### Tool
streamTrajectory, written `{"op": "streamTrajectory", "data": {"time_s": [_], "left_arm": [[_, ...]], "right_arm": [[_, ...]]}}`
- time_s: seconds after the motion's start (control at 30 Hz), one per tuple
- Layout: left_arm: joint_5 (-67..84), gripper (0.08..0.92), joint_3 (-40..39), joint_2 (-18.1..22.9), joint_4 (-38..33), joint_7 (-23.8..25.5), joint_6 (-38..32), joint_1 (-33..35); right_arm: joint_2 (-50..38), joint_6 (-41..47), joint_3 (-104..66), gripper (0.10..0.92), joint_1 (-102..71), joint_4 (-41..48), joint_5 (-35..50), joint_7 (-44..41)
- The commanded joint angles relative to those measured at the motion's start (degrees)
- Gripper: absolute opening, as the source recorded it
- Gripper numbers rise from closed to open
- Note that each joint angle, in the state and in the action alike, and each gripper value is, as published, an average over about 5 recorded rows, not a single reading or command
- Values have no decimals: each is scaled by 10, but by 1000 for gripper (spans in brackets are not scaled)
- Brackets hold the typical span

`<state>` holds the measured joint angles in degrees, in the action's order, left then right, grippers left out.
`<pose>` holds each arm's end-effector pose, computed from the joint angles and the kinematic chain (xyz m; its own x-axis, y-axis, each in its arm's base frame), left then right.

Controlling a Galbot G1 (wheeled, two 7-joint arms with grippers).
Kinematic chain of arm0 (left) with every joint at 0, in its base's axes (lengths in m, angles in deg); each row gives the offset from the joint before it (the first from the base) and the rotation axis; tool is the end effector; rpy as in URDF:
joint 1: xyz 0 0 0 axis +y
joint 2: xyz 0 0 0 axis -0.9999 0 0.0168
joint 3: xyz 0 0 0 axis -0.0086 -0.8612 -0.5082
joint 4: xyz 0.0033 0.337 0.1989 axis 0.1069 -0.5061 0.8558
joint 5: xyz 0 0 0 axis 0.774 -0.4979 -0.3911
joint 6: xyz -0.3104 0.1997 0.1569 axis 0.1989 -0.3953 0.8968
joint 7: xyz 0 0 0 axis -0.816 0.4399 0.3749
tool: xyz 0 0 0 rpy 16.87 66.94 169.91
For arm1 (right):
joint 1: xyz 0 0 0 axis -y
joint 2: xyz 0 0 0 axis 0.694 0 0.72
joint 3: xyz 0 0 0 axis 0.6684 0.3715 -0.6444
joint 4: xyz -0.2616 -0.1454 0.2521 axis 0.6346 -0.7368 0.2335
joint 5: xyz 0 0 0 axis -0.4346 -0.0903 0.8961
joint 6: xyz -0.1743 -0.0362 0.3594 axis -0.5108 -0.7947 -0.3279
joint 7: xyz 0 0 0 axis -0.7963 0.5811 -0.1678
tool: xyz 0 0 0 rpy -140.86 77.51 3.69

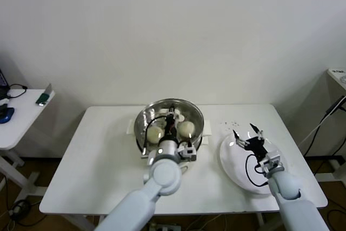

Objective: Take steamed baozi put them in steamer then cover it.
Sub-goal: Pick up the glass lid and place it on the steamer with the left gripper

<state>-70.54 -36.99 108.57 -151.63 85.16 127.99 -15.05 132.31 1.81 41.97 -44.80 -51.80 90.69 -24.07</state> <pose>0.3733 -0.1932 -0.2875 -0.9983 0.0315 0.0484 0.0496 0.0408 0.9979 0.3999 -0.1813 -0.4352 -0.9647 -0.2136 0.1539 -0.2450 0.9423 -0.2282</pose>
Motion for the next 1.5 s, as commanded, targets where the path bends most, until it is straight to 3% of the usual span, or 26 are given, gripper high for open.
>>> {"op": "streamTrajectory", "data": {"time_s": [0.03, 1.5], "left_arm": [[-12, 158, -4, 11, 13, 12, 28, -5], [6, 158, -8, 2, 35, -40, 28, 3]], "right_arm": [[1, 0, -1, 823, 0, 0, -1, 0], [1, -2, -8, 823, -1, 1, -5, -5]]}}
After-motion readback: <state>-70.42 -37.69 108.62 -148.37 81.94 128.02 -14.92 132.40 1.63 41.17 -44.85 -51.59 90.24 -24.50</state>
